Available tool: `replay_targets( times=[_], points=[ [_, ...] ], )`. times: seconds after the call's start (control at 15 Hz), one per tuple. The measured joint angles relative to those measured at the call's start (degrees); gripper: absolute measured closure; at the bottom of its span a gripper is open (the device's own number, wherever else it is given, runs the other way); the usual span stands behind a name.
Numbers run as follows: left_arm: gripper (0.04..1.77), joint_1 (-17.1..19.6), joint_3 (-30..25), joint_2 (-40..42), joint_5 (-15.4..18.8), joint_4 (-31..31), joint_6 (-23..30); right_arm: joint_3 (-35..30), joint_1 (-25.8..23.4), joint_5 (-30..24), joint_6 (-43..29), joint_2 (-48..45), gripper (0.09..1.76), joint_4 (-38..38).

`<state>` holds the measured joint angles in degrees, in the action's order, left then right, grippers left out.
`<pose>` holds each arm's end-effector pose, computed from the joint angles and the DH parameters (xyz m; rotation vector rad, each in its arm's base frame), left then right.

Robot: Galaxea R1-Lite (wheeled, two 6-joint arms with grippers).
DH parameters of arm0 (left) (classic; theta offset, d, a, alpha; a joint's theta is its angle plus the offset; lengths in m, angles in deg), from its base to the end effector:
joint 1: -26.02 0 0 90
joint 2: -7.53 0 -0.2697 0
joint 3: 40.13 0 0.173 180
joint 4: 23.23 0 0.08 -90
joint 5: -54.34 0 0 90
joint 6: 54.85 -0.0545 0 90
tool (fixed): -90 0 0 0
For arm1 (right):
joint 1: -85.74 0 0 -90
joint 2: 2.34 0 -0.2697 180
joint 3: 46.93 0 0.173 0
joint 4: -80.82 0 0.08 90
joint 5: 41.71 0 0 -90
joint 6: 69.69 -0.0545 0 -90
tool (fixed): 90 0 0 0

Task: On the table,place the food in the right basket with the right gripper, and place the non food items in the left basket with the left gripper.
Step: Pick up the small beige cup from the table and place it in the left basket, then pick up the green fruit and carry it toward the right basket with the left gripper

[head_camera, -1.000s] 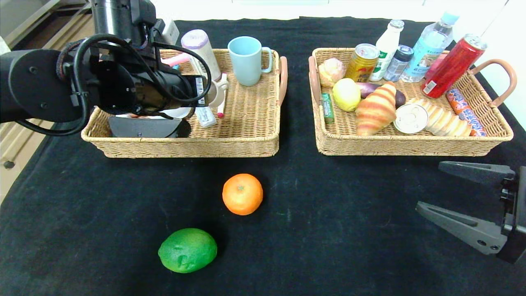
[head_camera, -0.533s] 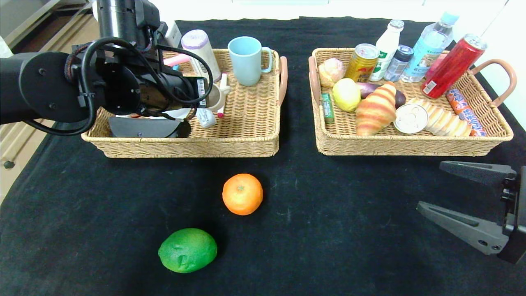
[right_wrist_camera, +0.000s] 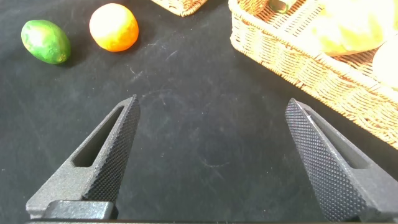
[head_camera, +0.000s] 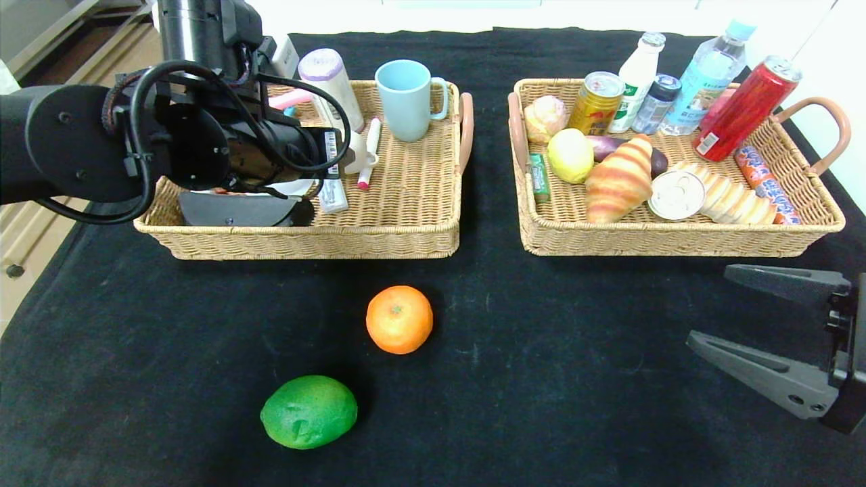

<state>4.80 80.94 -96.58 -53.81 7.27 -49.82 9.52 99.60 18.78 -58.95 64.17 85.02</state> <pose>0.3411 -0.1142 0.2812 -0.0078 0.2246 -0.0435 0.1777 0.0715 0.2041 -0.1640 0.0326 0.7636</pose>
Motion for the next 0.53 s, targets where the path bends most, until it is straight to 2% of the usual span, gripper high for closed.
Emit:
replay_targets(
  times=[0.13, 0.33, 0.53],
  points=[
    [0.46, -0.62, -1.07, 1.41, -0.01, 0.4, 0.09, 0.0, 0.0, -0.02, 0.0, -0.01, 0.14, -0.04],
    [0.35, -2.62, -5.78, 5.51, 0.0, 1.9, 0.09, 0.0, 0.0, 0.0, 0.06, -0.01, 0.14, -0.01],
    [0.27, -5.06, -8.98, 10.53, 0.49, 8.92, 0.37, -0.05, 0.0, 0.0, 0.09, 0.02, 0.14, -0.04]
  ],
)
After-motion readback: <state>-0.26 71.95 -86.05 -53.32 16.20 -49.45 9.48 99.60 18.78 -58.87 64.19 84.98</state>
